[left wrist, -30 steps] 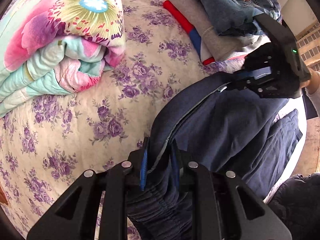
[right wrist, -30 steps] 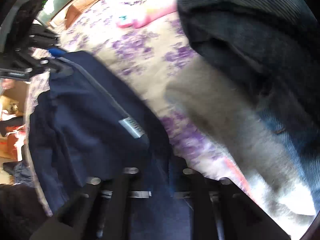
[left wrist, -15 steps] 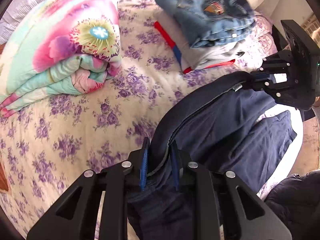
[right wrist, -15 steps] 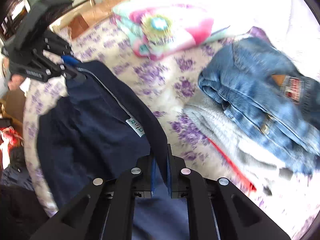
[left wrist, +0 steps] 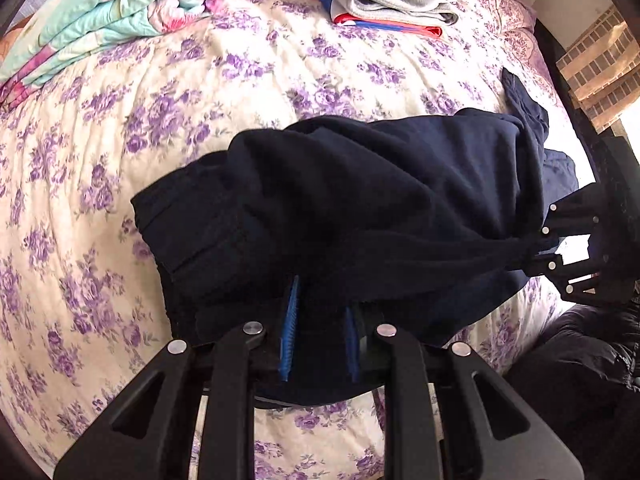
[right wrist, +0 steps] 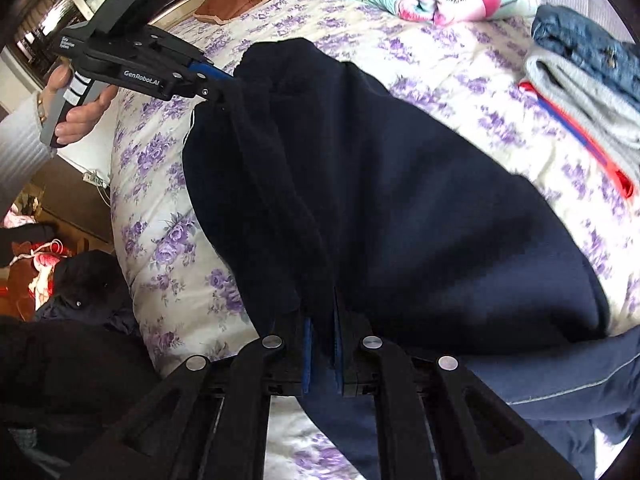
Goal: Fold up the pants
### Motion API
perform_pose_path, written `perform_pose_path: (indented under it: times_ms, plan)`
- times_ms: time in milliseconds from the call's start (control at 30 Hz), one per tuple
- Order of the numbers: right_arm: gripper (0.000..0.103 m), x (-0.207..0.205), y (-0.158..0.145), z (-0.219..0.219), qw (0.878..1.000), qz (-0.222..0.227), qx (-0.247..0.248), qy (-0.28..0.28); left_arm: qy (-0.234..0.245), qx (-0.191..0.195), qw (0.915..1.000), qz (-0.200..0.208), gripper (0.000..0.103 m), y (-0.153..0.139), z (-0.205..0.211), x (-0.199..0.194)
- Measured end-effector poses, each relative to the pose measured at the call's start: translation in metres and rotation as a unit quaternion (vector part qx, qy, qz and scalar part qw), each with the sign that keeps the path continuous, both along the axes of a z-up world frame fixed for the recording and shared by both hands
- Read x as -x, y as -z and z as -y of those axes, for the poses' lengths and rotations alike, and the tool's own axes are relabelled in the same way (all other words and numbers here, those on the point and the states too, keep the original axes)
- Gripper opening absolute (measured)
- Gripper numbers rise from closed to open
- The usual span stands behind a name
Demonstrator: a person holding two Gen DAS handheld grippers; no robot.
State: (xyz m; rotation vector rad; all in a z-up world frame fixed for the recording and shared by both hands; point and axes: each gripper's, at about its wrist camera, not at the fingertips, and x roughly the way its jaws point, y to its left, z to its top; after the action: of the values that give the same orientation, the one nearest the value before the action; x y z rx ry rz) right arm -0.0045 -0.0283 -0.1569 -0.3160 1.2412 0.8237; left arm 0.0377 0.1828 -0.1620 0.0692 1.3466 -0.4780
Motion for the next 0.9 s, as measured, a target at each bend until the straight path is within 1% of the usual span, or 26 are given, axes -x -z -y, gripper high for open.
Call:
perform_pose_path:
  times_ms: [33, 67, 100, 167, 300, 367, 500, 567, 600, 633, 667, 700, 733, 800, 833, 867, 900]
  plan:
    - [0.010, 0.005, 0.004, -0.001, 1.000, -0.003, -0.004, 0.009, -0.003, 0.001, 1.0000, 0.001, 0.019, -0.001, -0.001, 0.002]
    - [0.010, 0.004, 0.001, 0.001, 1.000, -0.007, -0.009, 0.014, -0.004, -0.002, 1.0000, 0.005, 0.019, -0.002, -0.002, 0.004]
    - [0.010, 0.005, -0.001, 0.001, 1.000, -0.007, -0.012, 0.014, -0.002, -0.006, 0.9999, 0.008, 0.019, -0.004, -0.002, 0.007]
    - [0.010, 0.005, 0.004, 0.001, 1.000, -0.008, -0.009, 0.010, 0.007, -0.011, 0.9999, 0.006, 0.019, -0.003, -0.003, 0.011]
    - [0.010, 0.000, 0.020, 0.003, 0.999, -0.035, -0.001, 0.019, 0.014, -0.011, 0.9994, -0.031, 0.022, 0.011, -0.007, 0.017]
    - [0.011, 0.003, 0.027, 0.001, 0.999, -0.038, 0.009, 0.018, 0.020, -0.009, 0.9992, -0.034, 0.024, 0.009, -0.009, 0.025]
    - [0.012, 0.005, 0.034, -0.003, 0.999, -0.039, 0.020, 0.018, 0.020, 0.009, 0.9986, -0.047, 0.025, 0.001, -0.022, 0.048]
    - [0.013, 0.005, 0.034, -0.004, 0.999, -0.040, 0.020, 0.020, 0.009, -0.008, 0.9988, -0.047, 0.031, -0.004, -0.032, 0.058]
    - [0.014, 0.005, 0.035, -0.005, 0.999, -0.038, 0.021, 0.021, -0.003, -0.022, 0.9989, -0.042, 0.038, -0.007, -0.040, 0.061]
    - [0.014, 0.005, 0.036, -0.006, 0.999, -0.037, 0.022, 0.021, -0.021, -0.029, 0.9987, -0.037, 0.040, -0.009, -0.049, 0.063]
    - [0.014, 0.006, 0.036, -0.006, 0.999, -0.036, 0.022, 0.021, -0.048, -0.024, 0.9978, -0.038, 0.040, -0.012, -0.061, 0.063]
    - [0.014, 0.005, 0.035, -0.006, 0.999, -0.038, 0.022, 0.022, -0.073, -0.011, 0.9965, -0.041, 0.040, -0.015, -0.070, 0.063]
    - [0.014, 0.005, 0.035, -0.005, 0.999, -0.040, 0.021, 0.023, -0.094, 0.009, 0.9949, -0.034, 0.039, -0.023, -0.075, 0.064]
    - [0.014, 0.004, 0.032, -0.005, 0.999, -0.044, 0.021, 0.025, -0.118, 0.060, 0.9912, -0.002, 0.040, -0.040, -0.075, 0.068]
    - [0.014, 0.004, 0.029, -0.005, 0.998, -0.044, 0.021, 0.026, -0.129, 0.086, 0.9879, 0.012, 0.041, -0.047, -0.071, 0.069]
    - [0.014, 0.003, 0.026, -0.004, 0.999, -0.042, 0.022, 0.024, -0.138, 0.108, 0.9845, 0.014, 0.044, -0.050, -0.066, 0.068]
    - [0.014, 0.004, 0.024, -0.004, 0.999, -0.038, 0.025, 0.019, -0.146, 0.129, 0.9807, 0.012, 0.050, -0.051, -0.057, 0.066]
